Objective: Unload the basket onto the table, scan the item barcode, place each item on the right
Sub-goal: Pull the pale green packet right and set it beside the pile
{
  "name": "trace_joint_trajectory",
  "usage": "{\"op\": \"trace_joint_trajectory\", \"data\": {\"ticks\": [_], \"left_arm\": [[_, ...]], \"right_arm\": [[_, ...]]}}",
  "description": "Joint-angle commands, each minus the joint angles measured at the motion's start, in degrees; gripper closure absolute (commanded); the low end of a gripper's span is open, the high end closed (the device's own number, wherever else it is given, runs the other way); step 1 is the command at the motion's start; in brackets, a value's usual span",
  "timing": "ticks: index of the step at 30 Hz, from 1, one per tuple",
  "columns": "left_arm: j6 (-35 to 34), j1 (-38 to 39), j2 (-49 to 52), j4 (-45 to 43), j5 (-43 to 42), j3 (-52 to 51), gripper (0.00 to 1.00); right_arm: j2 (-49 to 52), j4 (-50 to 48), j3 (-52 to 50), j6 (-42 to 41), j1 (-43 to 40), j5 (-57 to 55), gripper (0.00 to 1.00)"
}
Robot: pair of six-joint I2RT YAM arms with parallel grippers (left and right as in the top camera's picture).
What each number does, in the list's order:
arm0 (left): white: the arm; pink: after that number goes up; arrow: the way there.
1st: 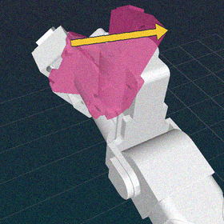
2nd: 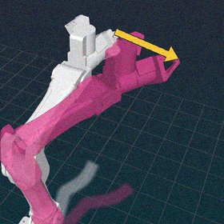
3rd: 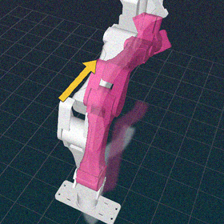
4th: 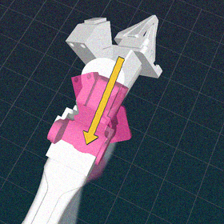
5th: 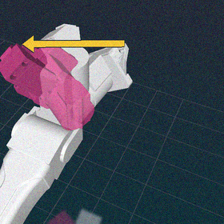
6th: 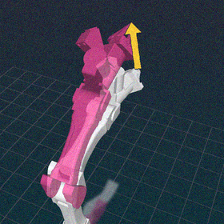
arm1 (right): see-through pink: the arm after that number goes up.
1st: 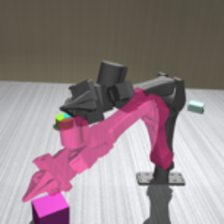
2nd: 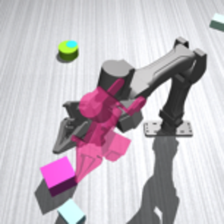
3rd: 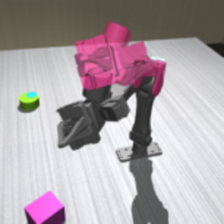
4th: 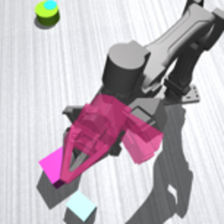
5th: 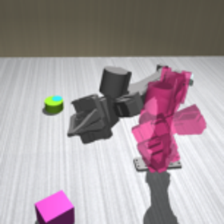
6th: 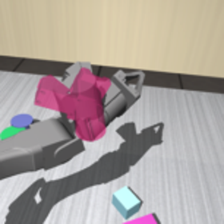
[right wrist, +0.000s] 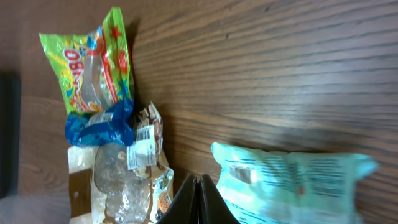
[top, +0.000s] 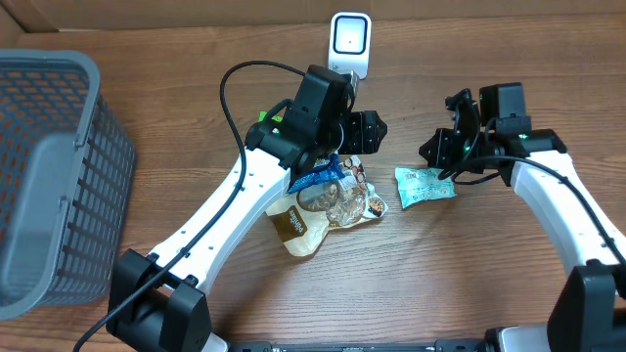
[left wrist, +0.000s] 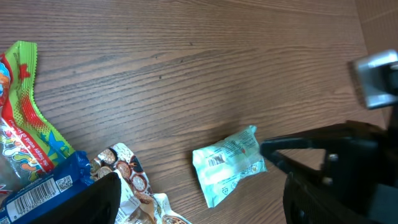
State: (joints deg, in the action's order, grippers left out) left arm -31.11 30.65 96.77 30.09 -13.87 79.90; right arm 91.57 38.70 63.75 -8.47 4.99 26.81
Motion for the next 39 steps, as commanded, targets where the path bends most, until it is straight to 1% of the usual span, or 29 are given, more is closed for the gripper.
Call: {"op": "trace_joint_trajectory", "data": {"ticks": [1, 11, 13, 15, 19, 22, 23, 27, 29, 35, 39], "left_arm": [[1.3, -0.4, 0.0, -0.2, 0.7, -0.4, 0.25], [1.3, -0.3, 0.0, 0.3, 0.7, -0.4, 0.25], [1.3, -0.3, 0.0, 0.3, 0.7, -0.4, 0.24], [1.3, -0.3, 0.0, 0.3, 0.7, -0.4, 0.21], [1.4, -0.3, 0.0, 0.3, 0.7, -0.4, 0.19], [1.5, -0.5, 0.0, 0.3, 0.7, -0.3, 0.19], [1.6, -0.7, 0.0, 0.3, 0.7, -0.3, 0.19], [1.6, -1.2, 0.0, 0.3, -0.3, -0.3, 0.19], [1.6, -1.5, 0.0, 0.3, -1.0, -0.3, 0.19], [1.6, -2.2, 0.0, 0.5, -1.0, -0.3, 0.2], [1.6, -3.0, 0.0, 0.5, -1.1, -0.3, 0.21]], "right_arm": [[3.6, -0.3, -1.9, 2.0, 0.1, 0.7, 0.96], [12.2, 0.1, -4.5, 2.3, 0.1, -1.3, 0.96], [13.7, -0.1, -4.5, 2.4, 0.1, -2.2, 0.96], [14.9, -0.6, -4.5, 2.6, 0.1, -2.3, 0.96], [14.8, -0.1, -3.4, 2.6, 0.1, -1.6, 0.96], [14.6, 4.2, 0.6, 4.3, -0.2, 1.0, 0.92], [14.1, 9.3, 5.2, 6.2, -0.6, 2.4, 0.9], [13.4, 18.2, 13.5, 9.6, -1.6, 2.2, 0.9], [13.4, 20.4, 15.4, 10.3, -2.2, 2.2, 0.9], [13.6, 21.0, 13.1, 10.3, -3.5, 1.3, 0.92], [13.9, 18.1, 7.8, 10.2, -3.5, -0.4, 0.92]]}}
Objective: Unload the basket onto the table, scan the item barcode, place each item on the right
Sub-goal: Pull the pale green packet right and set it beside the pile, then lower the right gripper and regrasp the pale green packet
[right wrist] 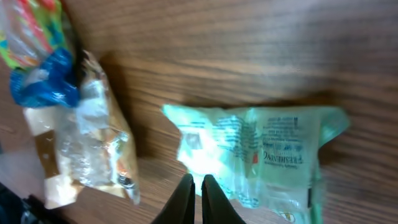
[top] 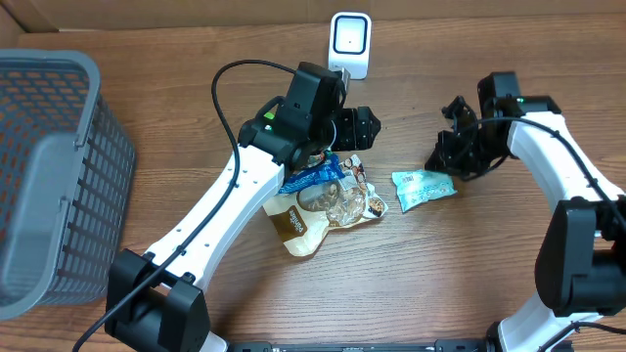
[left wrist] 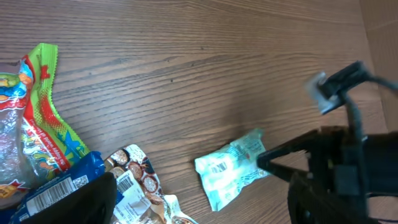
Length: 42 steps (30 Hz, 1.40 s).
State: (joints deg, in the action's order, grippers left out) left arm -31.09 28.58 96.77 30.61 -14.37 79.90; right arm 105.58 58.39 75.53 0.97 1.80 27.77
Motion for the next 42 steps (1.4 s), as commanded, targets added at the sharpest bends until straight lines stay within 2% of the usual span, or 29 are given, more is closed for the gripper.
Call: {"op": "trace_joint_trajectory", "data": {"ticks": [1, 9, 13, 17, 21, 26, 28, 29, 30, 31, 37, 40, 42], "left_arm": [[1.6, -1.0, 0.0, 0.0, -0.6, -0.3, 0.22], [2.9, -1.2, -0.1, 1.0, -0.6, 0.5, 0.22], [2.9, -1.2, -0.2, 1.1, -0.6, 0.6, 0.23], [6.6, -1.4, -0.6, 2.4, -0.2, 3.0, 0.24], [8.9, -2.8, -1.4, 9.6, 1.8, 11.5, 0.22], [12.0, -5.2, -1.4, 21.1, 4.1, 25.4, 0.17], [12.2, -6.3, -1.4, 25.0, 4.5, 29.4, 0.13], [12.3, -7.0, -1.4, 27.1, 4.5, 31.3, 0.12], [12.3, -8.1, -1.4, 30.3, 4.5, 33.7, 0.1], [12.3, -8.7, -1.4, 32.0, 4.5, 34.7, 0.09], [12.9, -13.2, -1.4, 42.1, 9.7, 38.4, 0.08], [14.0, -14.7, -1.4, 44.0, 10.5, 39.0, 0.05], [14.1, -14.7, -1.2, 44.1, 10.6, 38.9, 0.04]], "right_arm": [[-0.1, -3.1, -5.6, 0.8, -0.3, -1.4, 0.92], [0.0, -16.7, -16.2, -3.0, -2.0, -6.5, 0.87], [0.0, -19.1, -18.1, -2.9, -3.1, -6.1, 0.83], [-0.4, -15.5, -14.4, -2.3, -3.7, 0.5, 0.73], [-1.7, -7.2, -5.0, 0.4, -3.8, 5.7, 0.67], [-3.0, 4.0, 8.4, 0.6, -3.8, 3.3, 0.64], [-3.0, 6.7, 11.5, 0.6, -3.8, 0.2, 0.55], [-3.0, 7.3, 12.0, 0.6, -3.8, -2.1, 0.51], [-3.0, 7.4, 11.6, 0.6, -3.8, -5.3, 0.4], [-2.7, 7.2, 11.1, 0.7, -3.8, -7.1, 0.35], [0.4, 5.7, 5.8, 1.0, -4.9, -14.5, 0.31], [2.8, 4.4, 3.7, 1.0, -7.2, -15.1, 0.26], [4.7, 4.3, 3.2, 1.0, -8.0, -14.2, 0.27]]}}
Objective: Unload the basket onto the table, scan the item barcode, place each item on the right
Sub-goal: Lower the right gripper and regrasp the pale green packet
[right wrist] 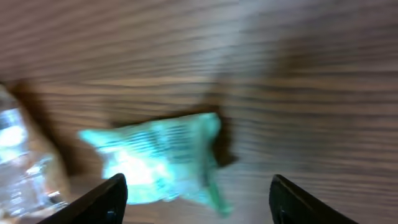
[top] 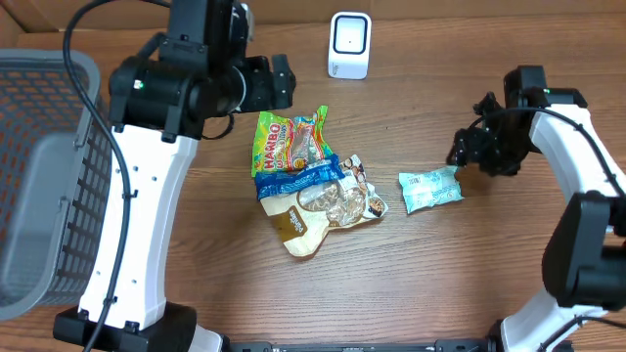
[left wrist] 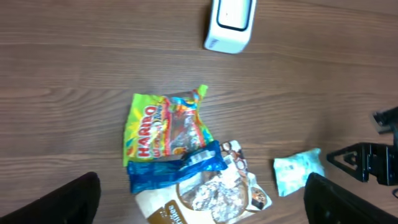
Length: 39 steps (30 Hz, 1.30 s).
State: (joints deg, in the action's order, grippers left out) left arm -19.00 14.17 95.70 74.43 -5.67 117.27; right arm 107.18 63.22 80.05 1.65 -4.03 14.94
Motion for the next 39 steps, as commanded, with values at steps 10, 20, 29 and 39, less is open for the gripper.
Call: {"op": "trace_joint_trajectory", "data": {"ticks": [10, 20, 29, 39], "left_arm": [[2.5, -0.3, 0.7, 0.2, 4.2, 1.3, 0.0], [2.5, -0.3, 0.7, 0.1, 4.2, 1.3, 0.0], [2.3, -0.3, 0.7, -0.2, 4.2, 1.3, 0.0], [2.3, -0.3, 1.2, -1.3, 4.2, 1.3, 0.0]], "right_arm": [[8.4, 0.0, -3.4, 9.8, -1.9, 13.2, 0.34], [8.4, -4.5, -9.1, 9.8, -1.9, 18.9, 0.48], [8.3, -8.1, -9.0, 9.7, -2.1, 18.9, 0.57], [8.4, -12.2, -8.7, 9.3, -2.1, 19.9, 0.45]]}}
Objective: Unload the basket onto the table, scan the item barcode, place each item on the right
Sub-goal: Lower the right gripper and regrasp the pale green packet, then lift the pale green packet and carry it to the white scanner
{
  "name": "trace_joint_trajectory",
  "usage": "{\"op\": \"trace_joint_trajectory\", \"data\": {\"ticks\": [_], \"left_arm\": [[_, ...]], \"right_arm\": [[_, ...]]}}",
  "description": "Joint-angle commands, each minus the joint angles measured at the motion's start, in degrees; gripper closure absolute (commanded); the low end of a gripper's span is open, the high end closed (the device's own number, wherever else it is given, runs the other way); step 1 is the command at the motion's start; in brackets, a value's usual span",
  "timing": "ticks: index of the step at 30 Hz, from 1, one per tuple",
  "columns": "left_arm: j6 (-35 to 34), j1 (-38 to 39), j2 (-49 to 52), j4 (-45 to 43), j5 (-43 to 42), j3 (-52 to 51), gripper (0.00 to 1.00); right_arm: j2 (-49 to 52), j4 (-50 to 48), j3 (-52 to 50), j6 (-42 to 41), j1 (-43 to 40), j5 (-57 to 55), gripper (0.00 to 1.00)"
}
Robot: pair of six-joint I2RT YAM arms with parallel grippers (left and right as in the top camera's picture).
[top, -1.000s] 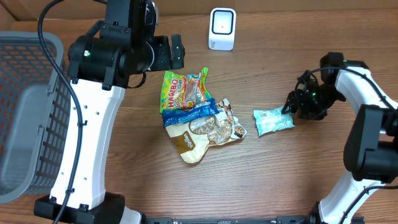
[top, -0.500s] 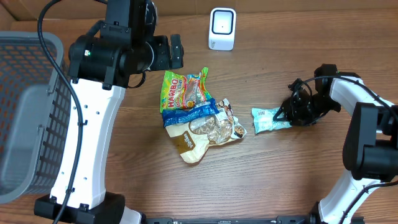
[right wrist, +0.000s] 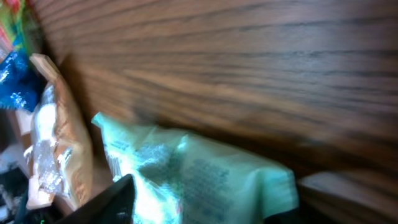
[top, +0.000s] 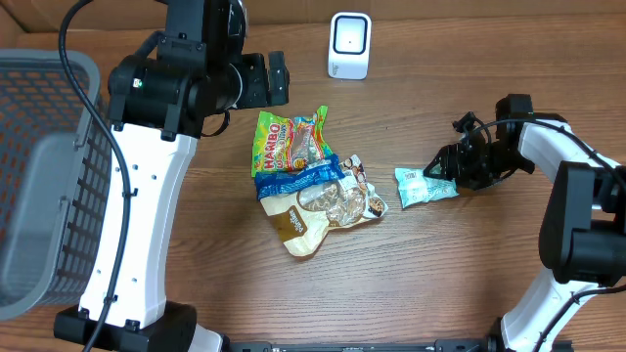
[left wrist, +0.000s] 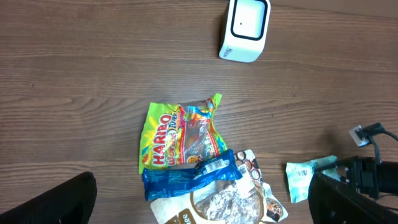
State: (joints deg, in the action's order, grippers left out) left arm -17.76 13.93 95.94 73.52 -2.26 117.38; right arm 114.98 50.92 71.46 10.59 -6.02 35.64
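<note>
A small teal packet [top: 423, 187] lies flat on the wooden table, right of the snack pile; its printed face shows in the right wrist view [right wrist: 205, 180]. My right gripper [top: 442, 170] is low at the packet's right end, open, a finger [right wrist: 109, 202] on either side of the packet. The white scanner [top: 350, 44] stands at the table's back edge, also in the left wrist view [left wrist: 244, 28]. My left gripper [top: 262, 80] hangs high at the back left, open and empty [left wrist: 202, 199].
A green Haribo bag [top: 289, 142], a blue packet [top: 298, 179] and a brown-and-white foil bag [top: 328, 210] overlap mid-table. A grey mesh basket [top: 49, 176] fills the left side. The teal packet also shows in the left wrist view [left wrist: 305, 180].
My right gripper has come down and left from beside the teal packet to its right end, still open, fingers now either side of it. The left arm has barely shifted.
First my left gripper was low over the snack pile and my right gripper was shut beside the teal packet. Then the right was shut, tips at the packet. Later the left arm was high at the back left and the right open, and now astride the packet.
</note>
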Motion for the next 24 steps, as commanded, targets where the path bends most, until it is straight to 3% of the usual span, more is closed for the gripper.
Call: {"op": "trace_joint_trajectory", "data": {"ticks": [1, 12, 17, 24], "left_arm": [[1.0, 0.0, 1.1, -0.4, 0.8, 1.2, 0.0], [1.0, 0.0, 2.4, -0.3, 0.8, 1.1, 0.0], [1.0, 0.0, 2.6, -0.3, 0.8, 1.1, 0.0], [1.1, 0.0, 2.6, -0.4, 0.8, 1.1, 0.0]], "right_arm": [[0.6, 0.5, -0.1, 0.4, -0.1, -1.0, 0.49], [0.4, 3.3, 1.8, 1.9, -0.3, 2.4, 0.94], [-0.5, 10.1, 7.1, 7.9, -0.3, 8.5, 0.96], [-5.7, 15.3, 14.1, 9.6, -0.2, 10.8, 0.96]]}}
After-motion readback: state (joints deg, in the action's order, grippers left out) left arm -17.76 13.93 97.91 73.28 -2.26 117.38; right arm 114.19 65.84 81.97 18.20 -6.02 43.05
